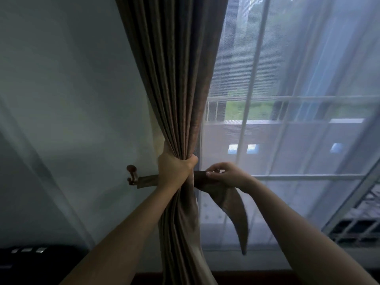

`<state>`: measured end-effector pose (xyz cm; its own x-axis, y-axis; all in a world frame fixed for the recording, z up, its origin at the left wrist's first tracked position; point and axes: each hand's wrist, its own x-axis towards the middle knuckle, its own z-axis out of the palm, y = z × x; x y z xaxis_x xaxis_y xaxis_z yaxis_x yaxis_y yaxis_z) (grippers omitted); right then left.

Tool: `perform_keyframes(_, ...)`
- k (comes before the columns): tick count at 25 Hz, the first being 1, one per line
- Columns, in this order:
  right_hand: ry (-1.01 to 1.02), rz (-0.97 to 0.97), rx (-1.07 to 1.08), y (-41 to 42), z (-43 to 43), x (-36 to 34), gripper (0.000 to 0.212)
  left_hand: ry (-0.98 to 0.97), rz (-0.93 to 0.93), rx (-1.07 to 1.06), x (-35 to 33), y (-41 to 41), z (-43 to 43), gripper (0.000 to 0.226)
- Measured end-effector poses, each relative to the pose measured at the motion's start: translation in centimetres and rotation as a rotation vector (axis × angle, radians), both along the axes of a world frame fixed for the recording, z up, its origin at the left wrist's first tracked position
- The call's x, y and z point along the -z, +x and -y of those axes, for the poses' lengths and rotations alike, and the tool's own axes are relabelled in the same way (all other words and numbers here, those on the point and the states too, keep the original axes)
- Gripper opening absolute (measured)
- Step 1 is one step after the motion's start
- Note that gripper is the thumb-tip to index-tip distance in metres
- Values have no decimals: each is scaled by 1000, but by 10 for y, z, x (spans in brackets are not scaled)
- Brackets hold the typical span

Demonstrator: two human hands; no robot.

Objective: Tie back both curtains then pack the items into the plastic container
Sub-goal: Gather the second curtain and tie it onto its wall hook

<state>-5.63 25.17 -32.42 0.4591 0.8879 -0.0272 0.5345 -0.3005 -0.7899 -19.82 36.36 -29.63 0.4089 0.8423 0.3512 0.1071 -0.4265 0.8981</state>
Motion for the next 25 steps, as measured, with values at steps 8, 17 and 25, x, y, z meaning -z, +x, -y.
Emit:
perform_keyframes(8, 35, -544, -21, -41, 10, 1, 52, 20, -31, -126, -17, 23, 9, 55)
perform_keyframes(17, 166, -753, 34, -83, 2, 8, 67, 175, -435, -106, -29, 20, 3, 64)
perform_keyframes(25, 518, -921, 162, -126, -26, 36, 51, 140, -676, 54, -40, 19, -15, 51)
